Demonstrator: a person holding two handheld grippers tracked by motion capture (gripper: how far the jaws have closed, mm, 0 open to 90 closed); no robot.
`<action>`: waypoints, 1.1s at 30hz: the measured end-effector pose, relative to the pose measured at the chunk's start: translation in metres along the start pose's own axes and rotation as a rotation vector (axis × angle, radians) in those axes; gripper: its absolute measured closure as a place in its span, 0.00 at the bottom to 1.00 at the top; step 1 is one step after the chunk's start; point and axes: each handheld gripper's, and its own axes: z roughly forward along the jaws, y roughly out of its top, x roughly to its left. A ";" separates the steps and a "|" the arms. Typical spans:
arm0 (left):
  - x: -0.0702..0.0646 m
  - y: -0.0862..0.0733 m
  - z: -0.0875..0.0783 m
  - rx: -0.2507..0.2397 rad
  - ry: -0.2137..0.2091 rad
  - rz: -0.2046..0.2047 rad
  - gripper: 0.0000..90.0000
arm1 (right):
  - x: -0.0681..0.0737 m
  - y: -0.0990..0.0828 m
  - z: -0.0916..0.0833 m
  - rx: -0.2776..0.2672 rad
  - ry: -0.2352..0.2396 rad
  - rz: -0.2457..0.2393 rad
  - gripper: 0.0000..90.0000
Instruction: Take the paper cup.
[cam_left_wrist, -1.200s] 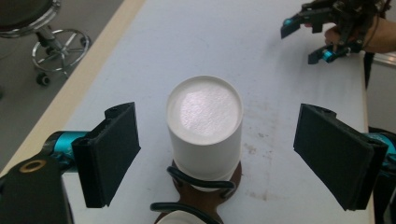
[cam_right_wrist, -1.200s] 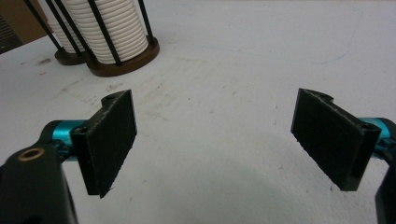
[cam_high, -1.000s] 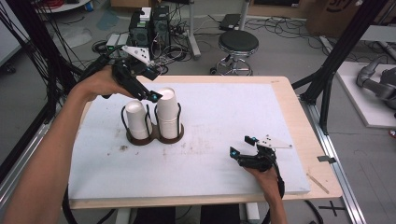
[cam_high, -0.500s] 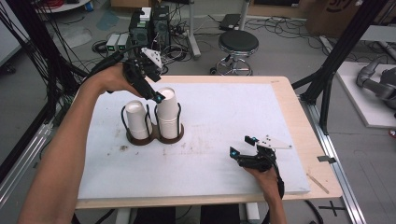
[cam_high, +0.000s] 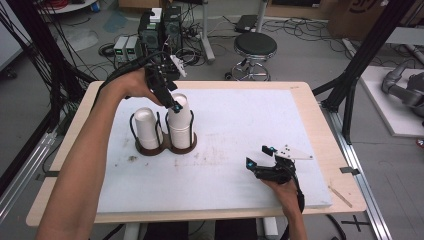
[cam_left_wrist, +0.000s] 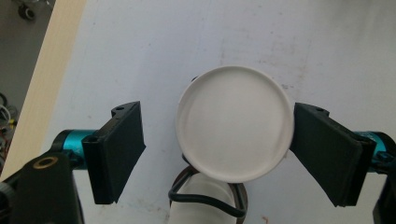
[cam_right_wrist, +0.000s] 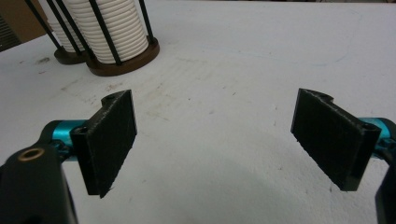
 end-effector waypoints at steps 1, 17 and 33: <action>0.000 0.000 0.001 0.002 -0.004 -0.004 0.20 | 0.000 0.000 0.000 0.000 0.000 0.000 0.16; -0.002 0.006 0.013 0.014 -0.055 -0.031 0.36 | 0.001 0.000 0.000 0.003 -0.005 -0.004 0.16; -0.003 0.003 0.008 -0.008 -0.058 -0.052 0.38 | 0.000 0.000 0.001 0.003 -0.008 -0.015 0.16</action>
